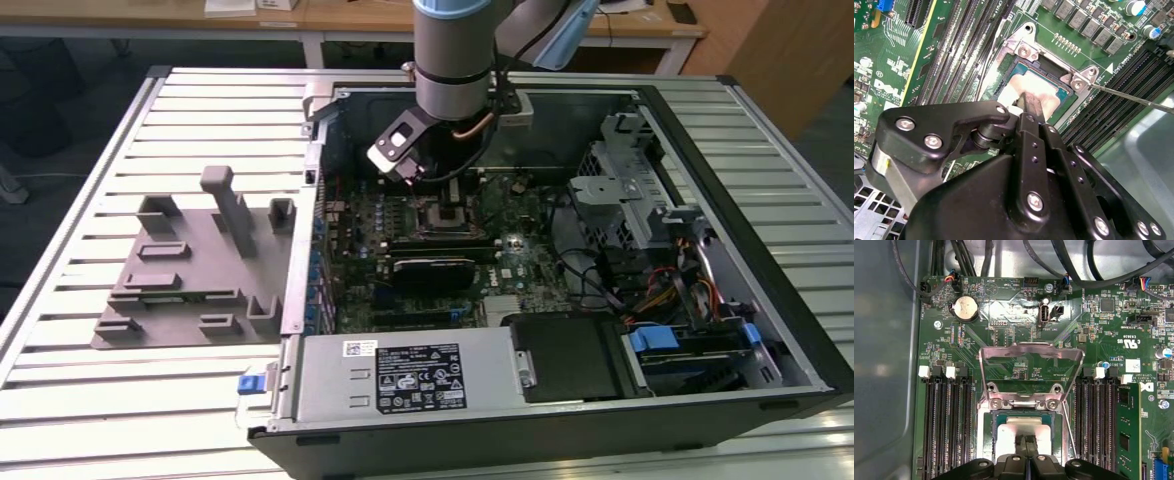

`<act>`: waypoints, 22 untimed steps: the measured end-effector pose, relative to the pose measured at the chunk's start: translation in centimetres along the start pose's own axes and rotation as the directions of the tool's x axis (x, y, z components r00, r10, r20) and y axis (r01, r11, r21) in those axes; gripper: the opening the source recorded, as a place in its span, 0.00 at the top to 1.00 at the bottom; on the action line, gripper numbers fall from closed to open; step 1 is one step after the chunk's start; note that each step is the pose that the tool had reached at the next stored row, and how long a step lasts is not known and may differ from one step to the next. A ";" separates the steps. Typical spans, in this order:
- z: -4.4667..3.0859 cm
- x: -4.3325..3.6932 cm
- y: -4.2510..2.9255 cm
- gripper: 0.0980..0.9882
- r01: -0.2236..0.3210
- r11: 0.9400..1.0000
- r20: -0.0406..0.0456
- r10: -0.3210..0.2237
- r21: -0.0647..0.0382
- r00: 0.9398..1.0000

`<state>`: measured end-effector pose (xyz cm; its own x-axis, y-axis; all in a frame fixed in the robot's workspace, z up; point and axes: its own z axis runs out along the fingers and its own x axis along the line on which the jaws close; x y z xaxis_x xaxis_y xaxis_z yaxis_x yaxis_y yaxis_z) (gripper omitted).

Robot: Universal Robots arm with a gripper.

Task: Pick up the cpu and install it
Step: 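Place the cpu into insertion slot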

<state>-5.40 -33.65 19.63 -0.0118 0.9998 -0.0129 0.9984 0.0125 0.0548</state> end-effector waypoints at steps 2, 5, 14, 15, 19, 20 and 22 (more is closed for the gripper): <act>0.00 0.00 0.00 0.99 0.000 1.000 0.000 0.000 0.000 1.000; -0.11 0.02 0.02 0.99 0.000 1.000 0.000 0.000 -0.001 1.000; -2.02 -0.01 0.12 0.99 0.000 1.000 0.002 0.000 -0.002 1.000; -2.44 -0.02 0.14 0.99 0.000 1.000 0.002 0.000 -0.002 1.000; -3.91 -0.04 0.22 0.99 0.000 1.000 0.002 0.000 -0.005 1.000; -4.20 -0.04 0.24 0.99 0.000 1.000 0.002 0.000 -0.006 1.000; -4.78 -0.05 0.27 0.99 0.000 1.000 0.003 0.000 -0.007 1.000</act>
<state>-5.39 -33.64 24.42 -0.0117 0.9998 -0.0155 0.9980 0.0126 0.0617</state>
